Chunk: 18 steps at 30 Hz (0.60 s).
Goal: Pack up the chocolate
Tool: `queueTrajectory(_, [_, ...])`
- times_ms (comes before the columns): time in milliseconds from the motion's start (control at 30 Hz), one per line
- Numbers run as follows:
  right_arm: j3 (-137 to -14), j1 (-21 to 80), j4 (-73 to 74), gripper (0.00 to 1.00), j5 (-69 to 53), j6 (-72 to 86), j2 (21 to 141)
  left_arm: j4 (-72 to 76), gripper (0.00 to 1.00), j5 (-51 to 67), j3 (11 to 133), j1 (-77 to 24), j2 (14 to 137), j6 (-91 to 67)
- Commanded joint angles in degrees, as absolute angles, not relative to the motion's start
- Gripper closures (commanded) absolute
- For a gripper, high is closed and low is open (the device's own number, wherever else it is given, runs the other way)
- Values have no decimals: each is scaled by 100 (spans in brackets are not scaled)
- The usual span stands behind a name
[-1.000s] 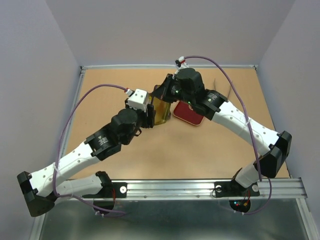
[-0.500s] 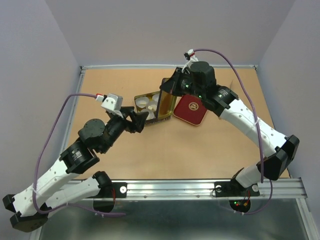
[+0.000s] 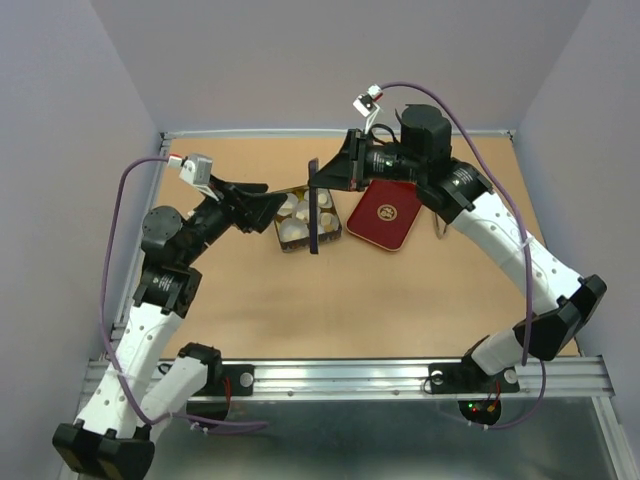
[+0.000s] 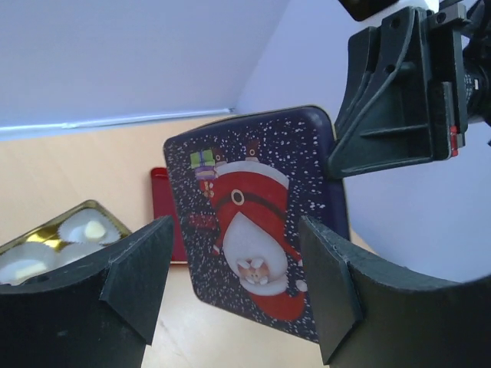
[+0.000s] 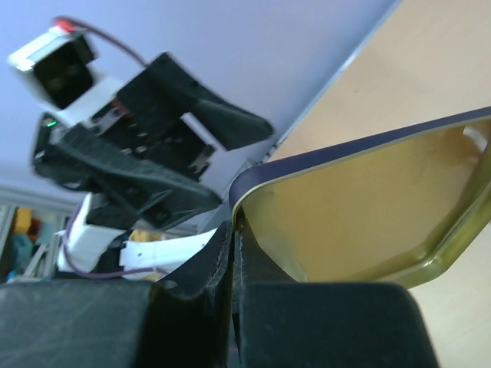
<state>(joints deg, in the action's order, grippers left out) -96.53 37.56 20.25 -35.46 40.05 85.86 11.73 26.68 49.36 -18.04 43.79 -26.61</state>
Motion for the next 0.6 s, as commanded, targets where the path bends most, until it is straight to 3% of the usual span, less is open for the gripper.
queueTrajectory(0, [-10011, 3744, 1093, 100, -4551, 4446, 8280, 2618, 23, 4279, 4668, -1285, 4255, -3549])
queueTrajectory(200, [-9888, 3753, -217, 99, -5062, 5404, 8130, 3295, 23, 5088, 4641, -870, 4280, -4253])
queueTrajectory(567, [-9799, 3753, -2601, 99, -5388, 7224, 8121, 4001, 23, 5212, 4806, -45, 4254, -5555])
